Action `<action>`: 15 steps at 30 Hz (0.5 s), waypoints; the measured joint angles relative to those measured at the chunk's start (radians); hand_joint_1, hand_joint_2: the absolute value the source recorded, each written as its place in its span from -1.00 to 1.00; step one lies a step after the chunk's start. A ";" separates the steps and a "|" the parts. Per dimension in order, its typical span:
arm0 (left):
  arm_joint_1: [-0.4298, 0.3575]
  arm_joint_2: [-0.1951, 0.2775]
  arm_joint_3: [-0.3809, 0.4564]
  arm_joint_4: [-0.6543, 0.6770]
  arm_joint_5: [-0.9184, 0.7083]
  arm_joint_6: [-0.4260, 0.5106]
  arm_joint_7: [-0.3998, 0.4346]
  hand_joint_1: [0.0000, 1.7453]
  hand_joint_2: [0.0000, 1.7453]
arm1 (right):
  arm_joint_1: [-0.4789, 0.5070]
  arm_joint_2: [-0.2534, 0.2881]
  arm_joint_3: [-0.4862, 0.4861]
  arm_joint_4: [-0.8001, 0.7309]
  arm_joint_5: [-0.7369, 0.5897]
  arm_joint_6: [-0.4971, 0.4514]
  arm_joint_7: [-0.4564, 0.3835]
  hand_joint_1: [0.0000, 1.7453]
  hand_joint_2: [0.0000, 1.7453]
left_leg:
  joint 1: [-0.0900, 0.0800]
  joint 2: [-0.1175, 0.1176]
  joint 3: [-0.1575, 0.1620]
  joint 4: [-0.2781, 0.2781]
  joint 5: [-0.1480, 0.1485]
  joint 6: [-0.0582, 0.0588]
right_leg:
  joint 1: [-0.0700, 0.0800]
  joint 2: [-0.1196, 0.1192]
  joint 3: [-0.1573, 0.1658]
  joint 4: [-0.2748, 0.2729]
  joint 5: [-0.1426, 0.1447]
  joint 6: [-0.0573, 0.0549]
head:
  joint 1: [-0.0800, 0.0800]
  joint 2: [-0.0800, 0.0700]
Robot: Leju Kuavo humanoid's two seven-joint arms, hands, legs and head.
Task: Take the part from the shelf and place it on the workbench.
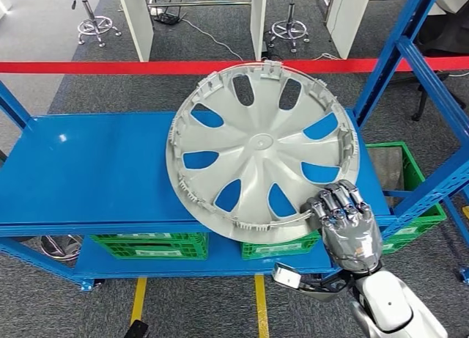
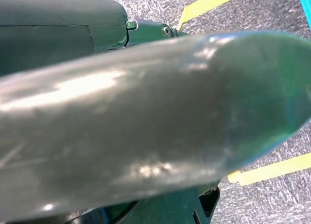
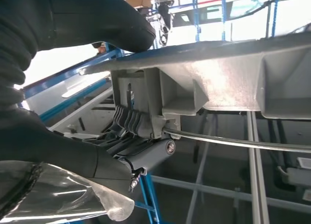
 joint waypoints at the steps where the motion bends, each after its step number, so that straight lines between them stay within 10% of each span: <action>1: 0.000 0.000 0.001 0.000 0.000 0.000 0.000 -1.00 -1.00 | 0.000 -0.004 0.003 -0.004 0.001 0.000 -0.001 1.00 1.00 | 0.000 0.000 0.000 0.000 0.000 0.000 | 0.000 0.000 0.000 0.000 0.000 0.000 | 0.000 0.000; 5: 0.000 -0.001 0.005 0.000 0.000 0.000 -0.001 -1.00 1.00 | -0.001 -0.015 0.004 -0.013 0.001 -0.003 -0.015 1.00 1.00 | 0.000 0.000 0.000 0.000 0.000 0.000 | 0.000 0.000 0.000 0.000 0.000 0.000 | 0.000 0.000; 10: 0.001 -0.002 0.012 0.000 0.002 -0.002 -0.007 -1.00 1.00 | 0.023 0.019 -0.085 -0.062 0.002 -0.030 -0.292 1.00 1.00 | 0.000 -0.001 0.000 0.000 0.000 0.000 | 0.000 -0.001 0.000 0.000 0.000 0.000 | 0.000 0.000; 14: 0.003 -0.007 0.021 0.000 0.002 0.000 -0.012 -1.00 -1.00 | 0.050 0.107 -0.194 -0.132 0.003 -0.038 -0.485 1.00 1.00 | 0.001 -0.001 -0.001 0.000 0.000 0.000 | 0.001 0.000 0.000 0.000 0.000 0.000 | 0.000 0.000; 15: 0.003 -0.008 0.023 0.000 0.004 0.000 -0.013 -1.00 -0.50 | 0.052 0.128 -0.208 -0.144 0.004 -0.039 -0.497 1.00 1.00 | 0.001 -0.001 -0.001 0.000 0.000 0.000 | 0.001 -0.001 0.000 0.000 -0.001 0.000 | 0.000 0.000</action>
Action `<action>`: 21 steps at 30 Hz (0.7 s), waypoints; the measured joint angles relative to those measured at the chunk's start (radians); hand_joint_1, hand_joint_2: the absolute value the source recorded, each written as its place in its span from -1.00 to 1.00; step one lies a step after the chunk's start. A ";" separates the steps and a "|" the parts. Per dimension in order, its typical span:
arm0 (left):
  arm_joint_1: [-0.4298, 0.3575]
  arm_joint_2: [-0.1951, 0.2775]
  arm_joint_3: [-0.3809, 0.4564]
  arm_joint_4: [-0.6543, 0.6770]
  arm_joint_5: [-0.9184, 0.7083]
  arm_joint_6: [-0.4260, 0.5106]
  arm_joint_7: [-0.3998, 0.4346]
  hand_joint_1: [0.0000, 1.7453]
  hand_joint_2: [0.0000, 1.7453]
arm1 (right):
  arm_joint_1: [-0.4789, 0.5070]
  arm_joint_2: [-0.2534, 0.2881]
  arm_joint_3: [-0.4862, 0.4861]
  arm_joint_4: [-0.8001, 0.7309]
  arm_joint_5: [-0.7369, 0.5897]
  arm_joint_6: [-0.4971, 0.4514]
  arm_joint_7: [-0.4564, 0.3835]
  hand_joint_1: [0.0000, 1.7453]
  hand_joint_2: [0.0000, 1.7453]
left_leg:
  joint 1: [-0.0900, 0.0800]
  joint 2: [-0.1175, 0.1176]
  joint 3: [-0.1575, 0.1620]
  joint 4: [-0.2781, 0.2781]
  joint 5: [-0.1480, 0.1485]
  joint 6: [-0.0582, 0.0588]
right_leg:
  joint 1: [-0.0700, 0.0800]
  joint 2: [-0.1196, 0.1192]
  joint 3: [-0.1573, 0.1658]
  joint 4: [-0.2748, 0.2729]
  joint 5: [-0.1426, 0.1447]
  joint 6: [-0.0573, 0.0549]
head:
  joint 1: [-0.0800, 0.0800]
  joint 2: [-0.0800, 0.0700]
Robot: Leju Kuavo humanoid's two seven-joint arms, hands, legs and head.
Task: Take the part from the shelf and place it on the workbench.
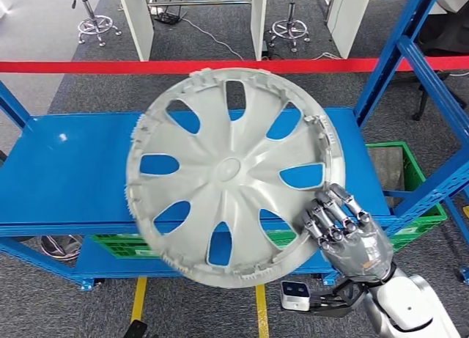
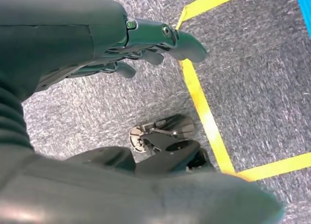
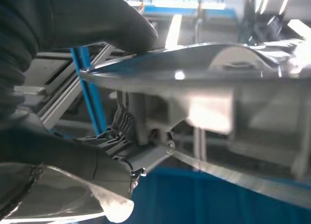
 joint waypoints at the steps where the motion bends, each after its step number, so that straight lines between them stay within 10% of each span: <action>1: 0.000 -0.001 0.001 0.000 0.006 0.001 0.000 -1.00 0.00 | 0.001 0.017 -0.009 -0.009 0.000 -0.001 0.001 1.00 1.00 | 0.000 0.000 0.000 0.000 0.000 0.000 | 0.000 0.000 0.000 0.000 0.000 0.000 | 0.000 0.000; 3: 0.000 -0.001 0.000 0.000 0.023 0.006 0.000 -1.00 1.00 | 0.001 0.039 -0.013 -0.016 0.000 -0.001 0.029 1.00 1.00 | 0.001 0.000 0.000 0.000 0.000 0.000 | 0.000 0.000 0.000 0.000 0.000 0.000 | 0.000 0.000; 21: 0.003 0.000 -0.004 0.001 0.005 0.039 0.019 -1.00 1.00 | 0.047 0.079 -0.006 -0.022 0.001 -0.001 0.042 1.00 1.00 | 0.000 0.000 0.000 0.000 0.000 0.000 | 0.000 0.000 0.000 0.000 0.000 0.000 | 0.000 0.000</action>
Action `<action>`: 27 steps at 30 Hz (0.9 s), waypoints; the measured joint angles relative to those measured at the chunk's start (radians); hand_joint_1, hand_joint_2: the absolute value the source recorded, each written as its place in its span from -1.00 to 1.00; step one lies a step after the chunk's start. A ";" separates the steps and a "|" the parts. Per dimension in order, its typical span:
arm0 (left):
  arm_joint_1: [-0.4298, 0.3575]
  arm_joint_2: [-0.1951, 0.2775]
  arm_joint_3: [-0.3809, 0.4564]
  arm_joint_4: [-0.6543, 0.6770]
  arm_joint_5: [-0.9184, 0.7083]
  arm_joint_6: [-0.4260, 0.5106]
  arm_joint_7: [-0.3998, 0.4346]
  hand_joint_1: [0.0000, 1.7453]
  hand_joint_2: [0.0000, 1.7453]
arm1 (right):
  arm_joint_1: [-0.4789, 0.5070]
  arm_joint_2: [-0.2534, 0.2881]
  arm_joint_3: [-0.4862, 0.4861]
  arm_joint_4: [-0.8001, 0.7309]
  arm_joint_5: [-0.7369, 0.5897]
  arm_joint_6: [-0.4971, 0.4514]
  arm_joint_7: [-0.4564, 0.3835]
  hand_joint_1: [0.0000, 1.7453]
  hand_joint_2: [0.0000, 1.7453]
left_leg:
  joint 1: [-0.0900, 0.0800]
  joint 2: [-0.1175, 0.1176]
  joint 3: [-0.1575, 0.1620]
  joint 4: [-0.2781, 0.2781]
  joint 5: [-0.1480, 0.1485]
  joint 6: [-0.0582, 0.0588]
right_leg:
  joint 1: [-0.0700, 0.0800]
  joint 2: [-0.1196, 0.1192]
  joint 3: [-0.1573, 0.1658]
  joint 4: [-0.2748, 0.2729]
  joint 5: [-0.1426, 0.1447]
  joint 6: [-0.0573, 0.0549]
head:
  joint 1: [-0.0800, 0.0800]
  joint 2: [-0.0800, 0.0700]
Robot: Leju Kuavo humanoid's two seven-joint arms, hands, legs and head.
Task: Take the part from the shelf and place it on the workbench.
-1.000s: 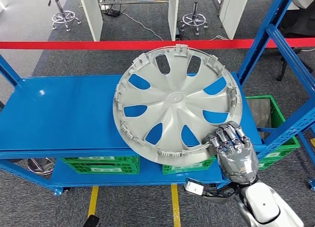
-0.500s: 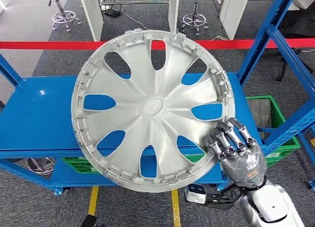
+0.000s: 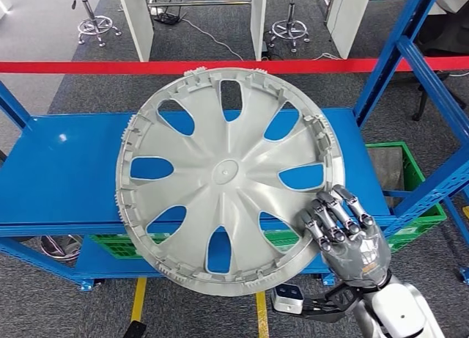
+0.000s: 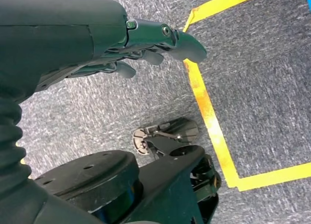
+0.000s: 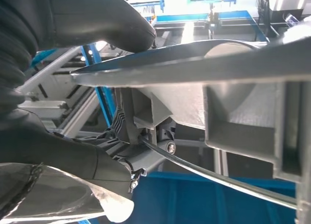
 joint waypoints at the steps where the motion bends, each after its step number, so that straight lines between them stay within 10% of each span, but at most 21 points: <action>1: 0.000 0.000 0.000 0.000 -0.003 0.002 0.004 -1.00 1.00 | 0.002 0.003 0.001 0.001 0.000 0.000 0.011 1.00 1.00 | 0.000 0.000 0.000 0.000 0.000 0.000 | 0.000 0.000 0.000 0.000 0.000 0.000 | 0.000 0.000; 10: -0.001 0.000 -0.002 0.000 -0.028 -0.002 0.041 -1.00 1.00 | -0.008 -0.004 0.090 0.034 0.000 0.000 0.218 1.00 1.00 | 0.000 0.000 0.000 0.000 0.000 0.000 | 0.000 0.000 0.000 0.000 0.000 0.000 | 0.000 0.000; 27: -0.001 0.003 -0.005 0.000 -0.052 0.015 0.065 -1.00 1.00 | -0.016 -0.051 0.168 0.064 0.000 0.000 0.316 1.00 1.00 | 0.000 0.000 0.000 0.000 0.000 0.000 | 0.000 0.000 0.000 0.000 0.000 0.000 | 0.000 0.000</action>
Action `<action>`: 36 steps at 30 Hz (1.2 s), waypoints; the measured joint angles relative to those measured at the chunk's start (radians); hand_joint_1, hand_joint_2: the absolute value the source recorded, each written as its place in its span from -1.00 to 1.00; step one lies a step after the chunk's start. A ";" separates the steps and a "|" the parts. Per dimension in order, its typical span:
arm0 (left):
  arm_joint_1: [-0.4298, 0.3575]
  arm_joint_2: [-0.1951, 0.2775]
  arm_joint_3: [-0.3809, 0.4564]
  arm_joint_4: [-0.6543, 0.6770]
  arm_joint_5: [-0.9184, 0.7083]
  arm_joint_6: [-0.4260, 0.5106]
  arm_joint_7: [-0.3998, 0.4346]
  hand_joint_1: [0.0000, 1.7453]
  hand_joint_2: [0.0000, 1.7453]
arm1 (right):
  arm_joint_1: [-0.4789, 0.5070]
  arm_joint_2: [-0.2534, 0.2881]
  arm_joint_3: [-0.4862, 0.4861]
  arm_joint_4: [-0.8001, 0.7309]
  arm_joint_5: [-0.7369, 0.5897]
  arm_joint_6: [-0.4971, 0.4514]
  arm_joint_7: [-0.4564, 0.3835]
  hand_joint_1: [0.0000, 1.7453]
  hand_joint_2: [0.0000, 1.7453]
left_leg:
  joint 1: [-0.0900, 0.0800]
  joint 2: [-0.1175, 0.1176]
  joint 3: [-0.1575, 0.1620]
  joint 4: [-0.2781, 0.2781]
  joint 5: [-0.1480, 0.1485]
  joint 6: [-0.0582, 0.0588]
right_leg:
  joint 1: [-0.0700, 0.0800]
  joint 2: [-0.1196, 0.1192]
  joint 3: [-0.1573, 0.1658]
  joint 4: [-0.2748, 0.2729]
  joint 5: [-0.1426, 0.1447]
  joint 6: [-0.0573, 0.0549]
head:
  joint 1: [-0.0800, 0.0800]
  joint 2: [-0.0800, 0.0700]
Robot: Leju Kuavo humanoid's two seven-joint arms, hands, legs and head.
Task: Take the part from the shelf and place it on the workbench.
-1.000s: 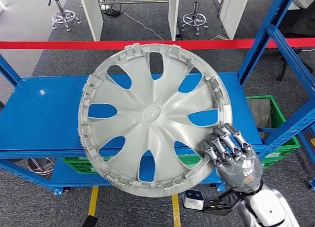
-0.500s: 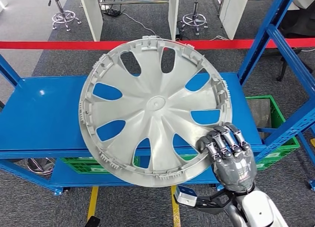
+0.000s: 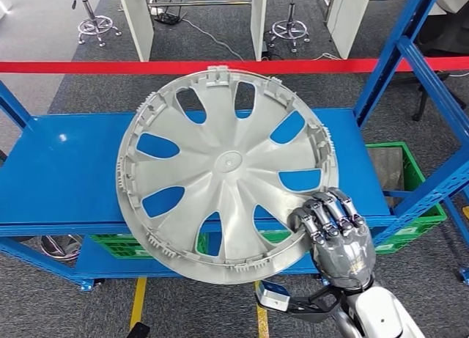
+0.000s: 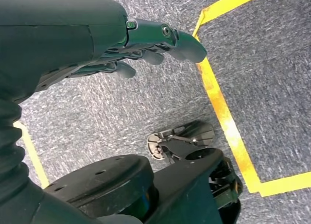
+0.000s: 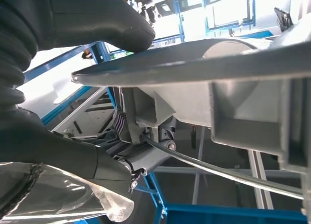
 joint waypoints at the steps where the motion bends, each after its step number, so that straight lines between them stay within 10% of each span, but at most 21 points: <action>1: 0.000 0.000 0.000 0.000 -0.001 0.001 0.004 -1.00 1.00 | 0.000 -0.003 0.002 0.000 0.000 0.000 0.002 1.00 1.00 | 0.000 0.000 0.000 0.000 0.000 0.000 | 0.000 0.000 0.000 0.000 0.000 0.000 | 0.000 0.000; 13: -0.006 0.006 0.001 0.000 -0.006 0.017 0.024 -1.00 1.00 | 0.000 -0.013 0.015 0.006 0.000 0.002 0.028 1.00 1.00 | -0.006 0.002 0.003 -0.009 0.006 0.020 | -0.009 0.000 -0.002 -0.003 -0.002 0.018 | 0.000 0.000; 18: -0.007 0.005 0.002 0.000 -0.008 0.019 0.026 -1.00 1.00 | 0.001 -0.026 0.021 0.006 -0.001 0.003 0.032 1.00 1.00 | 0.001 0.008 0.004 -0.026 0.018 0.031 | -0.010 -0.002 -0.128 0.247 -0.119 0.027 | 0.006 0.000; 20: -0.007 0.004 0.002 0.000 -0.008 0.019 0.027 -1.00 1.00 | 0.003 -0.029 0.024 0.008 -0.001 0.003 0.032 1.00 1.00 | 0.002 0.009 0.003 -0.023 0.017 0.031 | -0.012 -0.003 -0.146 0.266 -0.089 0.030 | 0.005 0.000; 24: -0.007 0.004 0.002 0.000 -0.008 0.019 0.027 -1.00 1.00 | 0.001 -0.033 0.026 0.010 -0.001 0.003 0.032 1.00 1.00 | 0.004 0.006 -0.004 -0.004 0.012 0.011 | -0.014 -0.005 -0.055 0.060 0.029 0.032 | 0.007 0.000; 28: -0.007 0.005 0.002 0.000 -0.008 0.020 0.027 -1.00 1.00 | 0.001 -0.034 0.026 0.011 -0.001 0.003 0.035 1.00 1.00 | 0.002 0.003 -0.022 0.011 0.016 -0.014 | -0.012 -0.001 -0.058 0.040 0.031 0.016 | 0.007 0.000; 33: -0.006 0.005 0.002 0.000 -0.008 0.020 0.030 -1.00 1.00 | 0.000 -0.034 0.027 0.011 -0.001 0.006 0.045 1.00 1.00 | 0.009 0.005 -0.097 0.237 -0.140 -0.036 | -0.011 -0.009 -0.091 0.039 0.057 -0.023 | 0.001 0.000; 36: -0.006 0.004 0.002 0.000 -0.008 0.020 0.032 -1.00 1.00 | 0.000 -0.035 0.029 0.011 -0.001 0.009 0.049 1.00 1.00 | 0.008 0.005 -0.061 0.234 -0.118 -0.030 | -0.003 -0.011 -0.112 0.044 0.071 -0.027 | 0.001 0.000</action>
